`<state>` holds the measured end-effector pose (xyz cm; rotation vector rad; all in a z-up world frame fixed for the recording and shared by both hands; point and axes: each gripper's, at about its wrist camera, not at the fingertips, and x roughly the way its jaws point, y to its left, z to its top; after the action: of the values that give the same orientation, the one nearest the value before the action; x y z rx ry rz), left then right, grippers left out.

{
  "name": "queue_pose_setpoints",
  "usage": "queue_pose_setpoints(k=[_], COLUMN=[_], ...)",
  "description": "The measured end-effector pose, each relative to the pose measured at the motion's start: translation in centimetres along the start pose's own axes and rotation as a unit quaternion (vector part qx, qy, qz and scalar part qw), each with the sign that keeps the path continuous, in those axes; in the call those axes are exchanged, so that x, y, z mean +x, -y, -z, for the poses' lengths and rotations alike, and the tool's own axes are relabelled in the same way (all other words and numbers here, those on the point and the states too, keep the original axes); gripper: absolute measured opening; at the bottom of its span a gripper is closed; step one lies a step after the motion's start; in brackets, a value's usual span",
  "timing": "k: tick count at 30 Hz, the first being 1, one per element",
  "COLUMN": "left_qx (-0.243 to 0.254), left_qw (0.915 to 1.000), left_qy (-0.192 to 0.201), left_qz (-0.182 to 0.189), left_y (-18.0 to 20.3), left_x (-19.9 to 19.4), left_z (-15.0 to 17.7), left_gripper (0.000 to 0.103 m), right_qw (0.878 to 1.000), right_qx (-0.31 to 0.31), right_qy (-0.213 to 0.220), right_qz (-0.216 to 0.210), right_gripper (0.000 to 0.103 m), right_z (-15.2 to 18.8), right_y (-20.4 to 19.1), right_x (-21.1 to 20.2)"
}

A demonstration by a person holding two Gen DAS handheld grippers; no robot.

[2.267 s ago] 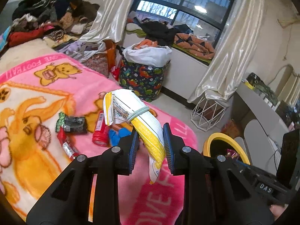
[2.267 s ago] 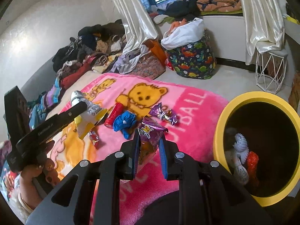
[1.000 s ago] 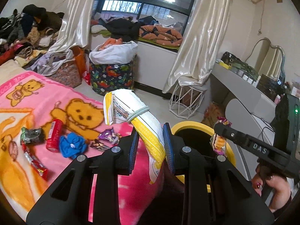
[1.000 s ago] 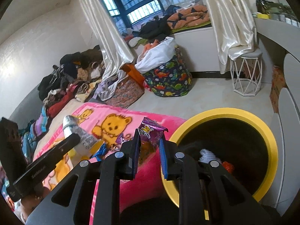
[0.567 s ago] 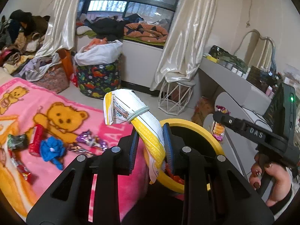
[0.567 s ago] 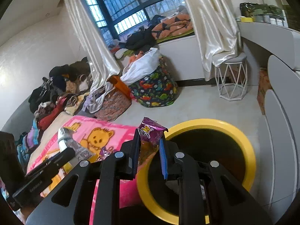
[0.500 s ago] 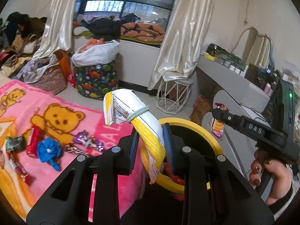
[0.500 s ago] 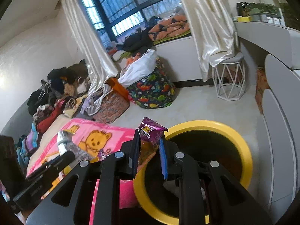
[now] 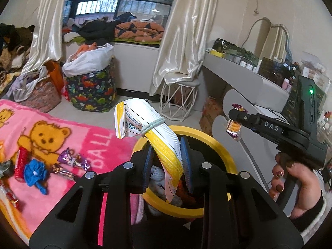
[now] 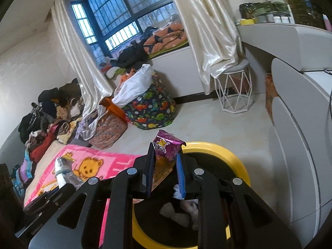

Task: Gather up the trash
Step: 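Carry the yellow-white bag and purple chip bag over the yellow bin with both tools, then open both tools to drop the two bags into the bin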

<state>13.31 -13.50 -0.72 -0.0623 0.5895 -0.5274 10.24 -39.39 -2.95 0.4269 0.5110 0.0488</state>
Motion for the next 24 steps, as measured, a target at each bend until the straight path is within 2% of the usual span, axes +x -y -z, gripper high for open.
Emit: queue_pose_setpoints(k=[12, 24], left_qx=[0.032, 0.049], left_qw=[0.9986, 0.9937], left_qy=[-0.030, -0.082], left_qz=[0.030, 0.058], left_y=[2.5, 4.1], left_x=[2.7, 6.1], left_z=[1.2, 2.7], left_gripper=[0.020, 0.020], right_qw=[0.999, 0.998], right_qx=[0.007, 0.018], right_qy=[-0.014, -0.048], right_qz=[0.027, 0.038], right_gripper=[0.019, 0.019], right_z=[0.3, 1.1], right_y=[2.3, 4.0], right_x=[0.9, 3.0])
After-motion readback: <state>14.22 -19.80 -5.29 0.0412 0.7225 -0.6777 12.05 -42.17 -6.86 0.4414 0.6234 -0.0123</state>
